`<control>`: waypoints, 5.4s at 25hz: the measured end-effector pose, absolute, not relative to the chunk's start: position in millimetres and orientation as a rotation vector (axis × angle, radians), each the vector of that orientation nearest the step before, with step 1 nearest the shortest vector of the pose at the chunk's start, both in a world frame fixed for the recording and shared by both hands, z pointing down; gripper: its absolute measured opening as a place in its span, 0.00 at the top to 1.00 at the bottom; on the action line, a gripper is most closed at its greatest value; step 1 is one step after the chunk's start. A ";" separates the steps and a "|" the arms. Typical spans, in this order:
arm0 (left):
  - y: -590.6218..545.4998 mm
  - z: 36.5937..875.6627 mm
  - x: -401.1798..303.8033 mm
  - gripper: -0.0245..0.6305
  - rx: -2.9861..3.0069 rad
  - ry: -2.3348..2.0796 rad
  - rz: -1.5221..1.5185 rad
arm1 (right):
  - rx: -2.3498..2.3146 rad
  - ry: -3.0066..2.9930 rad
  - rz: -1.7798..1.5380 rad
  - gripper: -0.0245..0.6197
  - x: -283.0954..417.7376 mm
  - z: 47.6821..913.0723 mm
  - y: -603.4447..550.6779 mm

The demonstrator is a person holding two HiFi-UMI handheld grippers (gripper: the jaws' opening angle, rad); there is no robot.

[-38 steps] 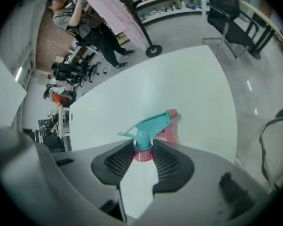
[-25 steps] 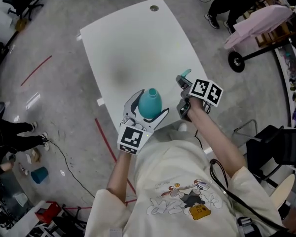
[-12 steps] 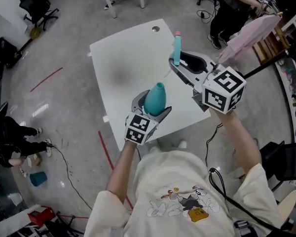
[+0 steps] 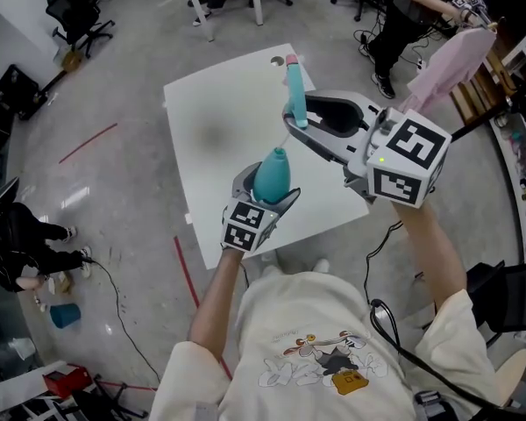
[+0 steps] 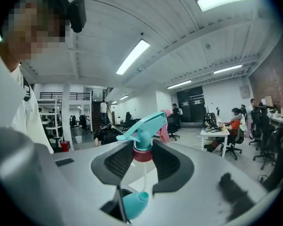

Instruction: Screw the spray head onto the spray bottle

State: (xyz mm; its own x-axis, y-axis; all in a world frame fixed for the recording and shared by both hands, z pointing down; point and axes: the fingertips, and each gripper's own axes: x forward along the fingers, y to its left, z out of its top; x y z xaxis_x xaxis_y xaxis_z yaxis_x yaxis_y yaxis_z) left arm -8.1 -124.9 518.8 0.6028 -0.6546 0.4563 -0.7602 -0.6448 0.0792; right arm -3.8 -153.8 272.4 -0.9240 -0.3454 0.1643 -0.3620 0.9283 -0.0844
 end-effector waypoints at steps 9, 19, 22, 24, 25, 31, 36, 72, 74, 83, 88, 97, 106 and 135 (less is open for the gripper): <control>-127.6 470.7 8.1 0.31 2.686 -1.217 0.436 | 0.380 -2.877 0.202 0.76 -12.3 291.7 -140.4; -106.9 379.2 29.1 0.31 2.830 -1.122 0.323 | -0.103 -3.061 0.100 0.76 -2.1 261.6 -105.0; -97.8 359.9 32.2 0.31 2.857 -1.096 0.260 | -0.210 -3.097 0.108 0.76 -1.6 249.7 -94.3; -95.8 350.2 31.6 0.31 2.878 -1.086 0.201 | -0.272 -3.128 0.119 0.76 -2.4 238.3 -92.6; -94.9 345.8 30.1 0.31 2.891 -1.087 0.172 | -0.304 -3.131 0.116 0.76 -3.0 234.7 -91.3; -66.1 340.4 43.6 0.31 3.011 -0.996 0.162 | -0.532 -3.044 0.046 0.76 11.4 235.5 -54.5; -55.7 331.5 47.0 0.31 3.089 -0.896 0.271 | -0.651 -2.942 0.003 0.76 15.5 226.5 -38.2; -89.4 333.9 7.0 0.31 2.682 -1.713 0.431 | -0.059 -2.960 0.031 0.76 -6.5 230.3 -70.0; -92.7 331.8 -3.6 0.31 2.639 -1.773 0.389 | 0.117 -2.993 0.089 0.76 -16.6 226.9 -77.7; -95.8 325.1 -24.3 0.31 2.516 -1.977 0.359 | 0.794 -2.964 -0.026 0.76 -31.3 220.4 -77.7; -76.5 328.5 -12.5 0.31 2.586 -1.924 0.253 | 0.716 -3.006 0.051 0.72 -22.5 227.5 -51.6; -98.3 315.6 -23.3 0.31 2.655 -1.709 0.011 | 0.534 -3.040 0.141 0.62 21.6 207.5 -59.7; -51.4 304.0 13.0 0.31 3.020 -1.098 0.007 | -0.178 -3.127 0.356 0.58 24.8 206.3 -57.5; -45.4 329.7 34.9 0.31 3.090 -0.766 0.542 | -0.456 -2.696 0.003 0.75 10.1 232.9 -32.2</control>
